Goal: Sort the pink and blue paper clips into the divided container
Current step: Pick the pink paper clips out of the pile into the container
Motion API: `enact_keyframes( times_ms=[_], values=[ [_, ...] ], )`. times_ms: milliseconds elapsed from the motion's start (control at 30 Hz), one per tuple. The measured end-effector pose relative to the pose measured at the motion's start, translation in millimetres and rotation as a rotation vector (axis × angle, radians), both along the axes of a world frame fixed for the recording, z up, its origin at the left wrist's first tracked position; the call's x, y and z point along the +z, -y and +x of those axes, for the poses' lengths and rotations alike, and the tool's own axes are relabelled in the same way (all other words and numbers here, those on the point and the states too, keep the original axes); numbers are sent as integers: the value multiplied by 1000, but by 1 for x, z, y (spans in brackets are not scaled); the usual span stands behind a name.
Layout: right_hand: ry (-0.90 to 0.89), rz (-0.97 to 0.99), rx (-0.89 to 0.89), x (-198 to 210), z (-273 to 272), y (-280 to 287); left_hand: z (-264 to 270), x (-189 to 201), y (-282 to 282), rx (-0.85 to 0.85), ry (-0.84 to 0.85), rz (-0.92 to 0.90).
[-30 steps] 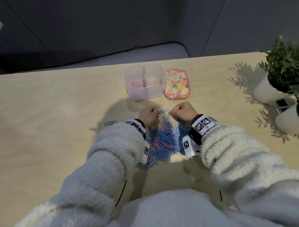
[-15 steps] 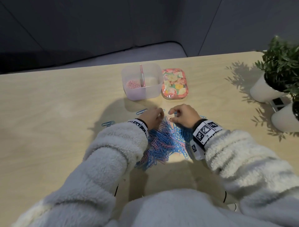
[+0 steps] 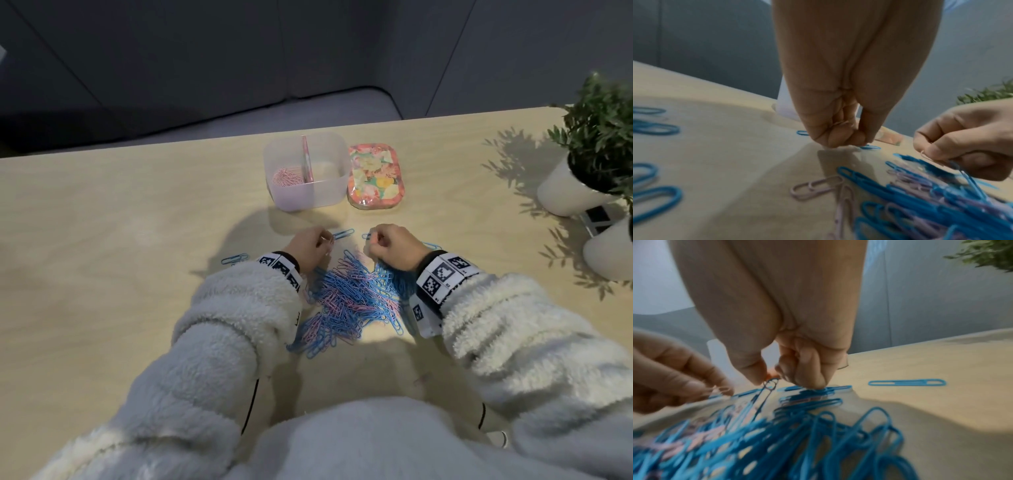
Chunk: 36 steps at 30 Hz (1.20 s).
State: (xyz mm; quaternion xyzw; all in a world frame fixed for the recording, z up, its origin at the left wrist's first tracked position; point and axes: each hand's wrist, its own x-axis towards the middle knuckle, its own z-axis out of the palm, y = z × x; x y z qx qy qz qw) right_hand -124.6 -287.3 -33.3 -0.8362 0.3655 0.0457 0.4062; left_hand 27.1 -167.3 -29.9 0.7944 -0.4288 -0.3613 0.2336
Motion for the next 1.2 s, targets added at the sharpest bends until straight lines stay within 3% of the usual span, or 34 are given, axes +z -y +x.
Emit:
enact_keyframes(
  times_ms=[167,300,433,533,600,700,867,1000,1067,1200],
  values=[
    [256,374,-315,13,-15,10,-2,-3,6,172,-258,10],
    [427,606,-561,14,-23,14,-5,0,7,135,-255,-51],
    [303,448,-414,3,-29,13,-10,-5,4,44,-245,4],
    [-5,-3,-122,-9,-30,15,-11,-7,1,-58,-32,48],
    [-142,-225,-90,-10,-31,14,-12,-7,-2,-112,68,50],
    [-135,-231,-136,-10,-28,12,-15,-7,-2,-189,185,43],
    [-240,-224,66,-8,-20,15,-14,-6,-1,-302,238,78],
    [-254,-127,103,-5,-26,18,-7,-3,-9,-232,151,53],
    [-77,22,-39,4,-28,16,-1,-2,-12,-150,90,30],
    [337,583,-438,15,-25,7,8,-2,-14,-7,-36,-12]
  ],
)
